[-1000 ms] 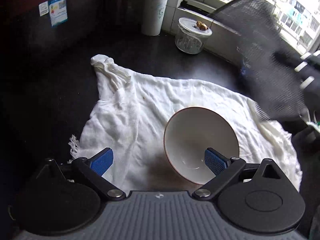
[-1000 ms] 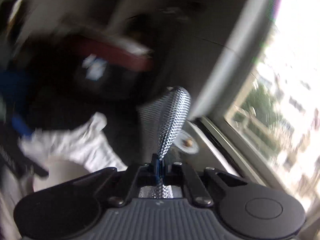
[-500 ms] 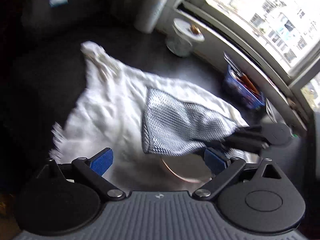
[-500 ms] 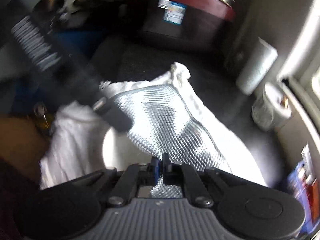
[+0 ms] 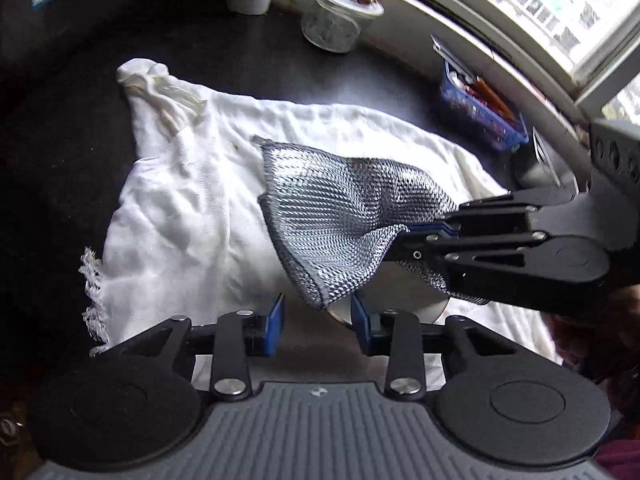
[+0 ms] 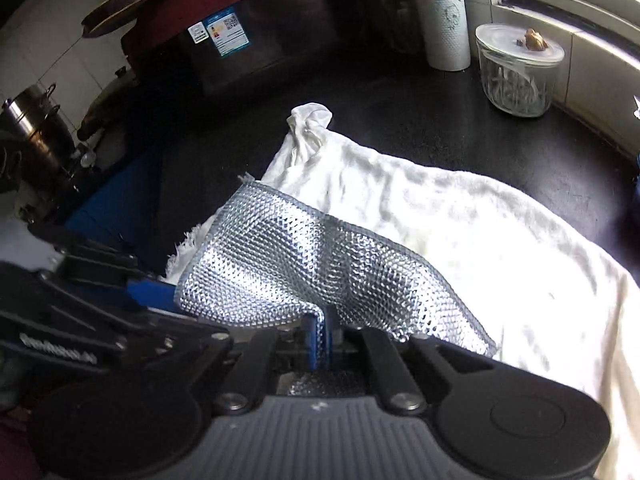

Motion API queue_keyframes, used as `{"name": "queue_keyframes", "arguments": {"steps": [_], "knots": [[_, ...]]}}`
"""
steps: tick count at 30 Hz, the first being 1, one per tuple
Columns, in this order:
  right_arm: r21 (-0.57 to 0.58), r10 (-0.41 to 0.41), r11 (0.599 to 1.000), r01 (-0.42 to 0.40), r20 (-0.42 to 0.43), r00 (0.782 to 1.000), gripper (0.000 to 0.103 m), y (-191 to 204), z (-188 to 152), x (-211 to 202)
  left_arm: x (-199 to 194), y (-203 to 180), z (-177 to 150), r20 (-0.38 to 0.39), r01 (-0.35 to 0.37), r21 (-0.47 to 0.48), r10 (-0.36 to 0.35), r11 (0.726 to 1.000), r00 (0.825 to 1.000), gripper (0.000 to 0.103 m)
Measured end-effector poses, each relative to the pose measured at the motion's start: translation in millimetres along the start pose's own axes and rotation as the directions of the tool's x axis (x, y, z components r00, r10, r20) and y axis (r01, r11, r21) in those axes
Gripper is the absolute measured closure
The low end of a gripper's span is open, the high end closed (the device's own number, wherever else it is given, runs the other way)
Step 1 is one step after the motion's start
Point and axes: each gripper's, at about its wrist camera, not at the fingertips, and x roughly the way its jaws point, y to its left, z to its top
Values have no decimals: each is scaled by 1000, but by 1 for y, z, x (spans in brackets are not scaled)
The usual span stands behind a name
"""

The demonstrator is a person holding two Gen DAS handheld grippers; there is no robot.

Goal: Clean bowl

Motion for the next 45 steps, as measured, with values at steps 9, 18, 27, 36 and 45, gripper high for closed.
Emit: {"name": "queue_keyframes", "arguments": {"steps": [9, 18, 27, 36, 45], "knots": [[-259, -142, 958, 124, -49, 989, 98, 35, -8, 12, 20, 3, 16, -55, -27, -17, 26, 999, 998, 86], [-369, -221, 914, 170, -101, 970, 93, 55, -22, 21, 26, 31, 0, -65, 75, -360, -106, 930, 992, 88], [-170, -79, 984, 46, -197, 977, 98, 46, -16, 23, 34, 47, -25, -84, 127, -607, -221, 785, 972, 88], [-465, -257, 871, 157, -161, 953, 100, 69, -25, 19, 20, -14, 1, -92, -55, 72, 61, 996, 994, 84], [-596, -320, 789, 150, -190, 928, 99, 64, -14, 31, 16, -18, 9, -72, -64, 210, 81, 976, 994, 87]]}}
